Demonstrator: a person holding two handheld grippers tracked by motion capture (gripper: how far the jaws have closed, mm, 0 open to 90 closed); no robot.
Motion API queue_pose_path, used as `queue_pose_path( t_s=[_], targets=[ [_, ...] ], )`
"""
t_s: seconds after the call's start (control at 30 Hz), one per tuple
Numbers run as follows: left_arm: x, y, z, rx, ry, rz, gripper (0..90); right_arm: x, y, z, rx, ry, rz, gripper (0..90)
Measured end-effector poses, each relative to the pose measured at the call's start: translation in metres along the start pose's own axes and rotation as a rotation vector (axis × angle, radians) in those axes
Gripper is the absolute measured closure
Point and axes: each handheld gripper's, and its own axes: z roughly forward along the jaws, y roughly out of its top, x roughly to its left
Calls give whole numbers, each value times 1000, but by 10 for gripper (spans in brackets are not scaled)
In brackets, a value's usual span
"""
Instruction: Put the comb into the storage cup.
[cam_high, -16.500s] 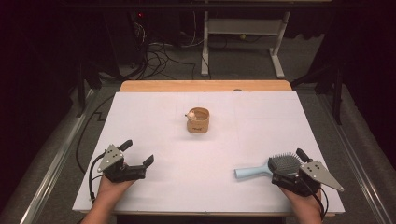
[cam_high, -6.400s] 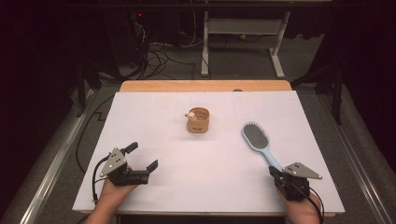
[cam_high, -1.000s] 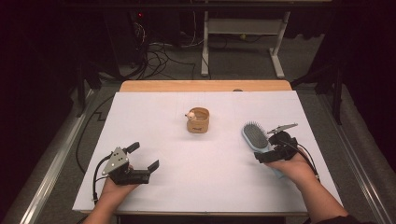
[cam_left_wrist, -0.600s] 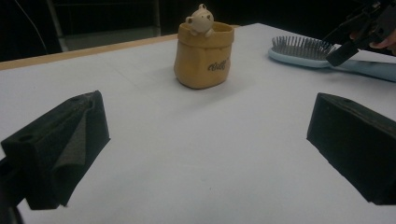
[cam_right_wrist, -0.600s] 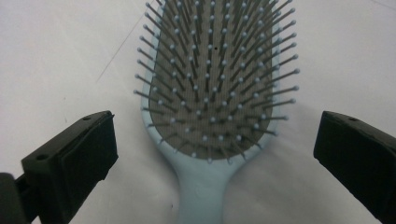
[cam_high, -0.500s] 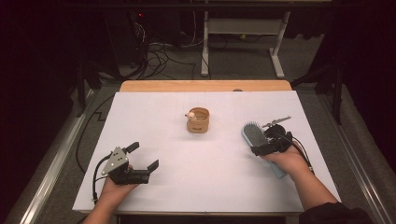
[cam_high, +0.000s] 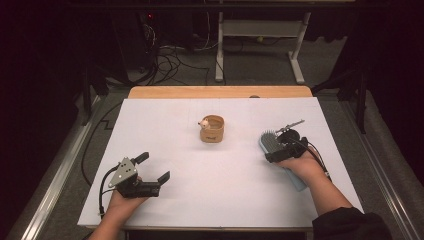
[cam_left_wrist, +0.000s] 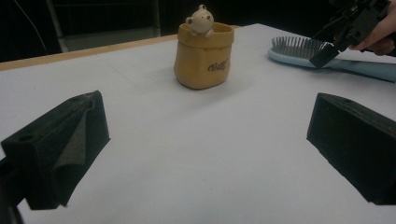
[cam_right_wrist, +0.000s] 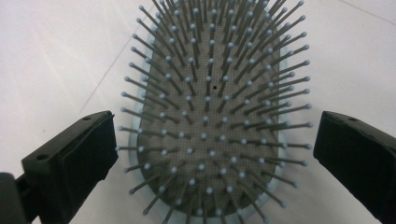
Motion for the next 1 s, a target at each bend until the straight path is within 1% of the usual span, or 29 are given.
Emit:
queue_pose_path(
  t_s=[0.1, 0.2, 0.33, 0.47, 0.53, 0.57, 0.63, 0.73, 0.83, 0.9, 1.0],
  targets=[
    [0, 0, 0, 0, -1, 1, 1, -1, 3, 1, 10, -2, 6, 3],
    [0, 0, 0, 1, -1, 0, 1, -3, 7, 2, 25, -12, 2, 5],
    [0, 0, 1, 5, -1, 2, 1, -3, 11, 3, 41, -7, -3, 17],
    [0, 0, 0, 5, 0, 2, 1, -1, 13, 6, 60, -12, -10, 24],
    [0, 0, 0, 1, 1, -2, 1, 0, 14, 7, 67, -27, -9, 33],
    [0, 0, 0, 2, 1, 0, 1, -1, 14, 7, 68, -28, -10, 35],
    [0, -1, 0, 0, 1, -3, 1, 0, 14, 8, 74, -24, -5, 43],
    [0, -1, 0, 1, -2, -1, 1, 1, 14, 10, 85, -14, -15, 85],
    [0, -1, 0, 3, -2, 0, 1, 1, 14, 10, 79, 8, -13, 127],
    [0, -1, 0, 2, -1, 0, 1, 1, 14, 10, 76, 17, -21, 152],
    [0, -1, 0, 3, -2, 0, 1, 1, 14, 9, 74, 20, -26, 163]
  ],
)
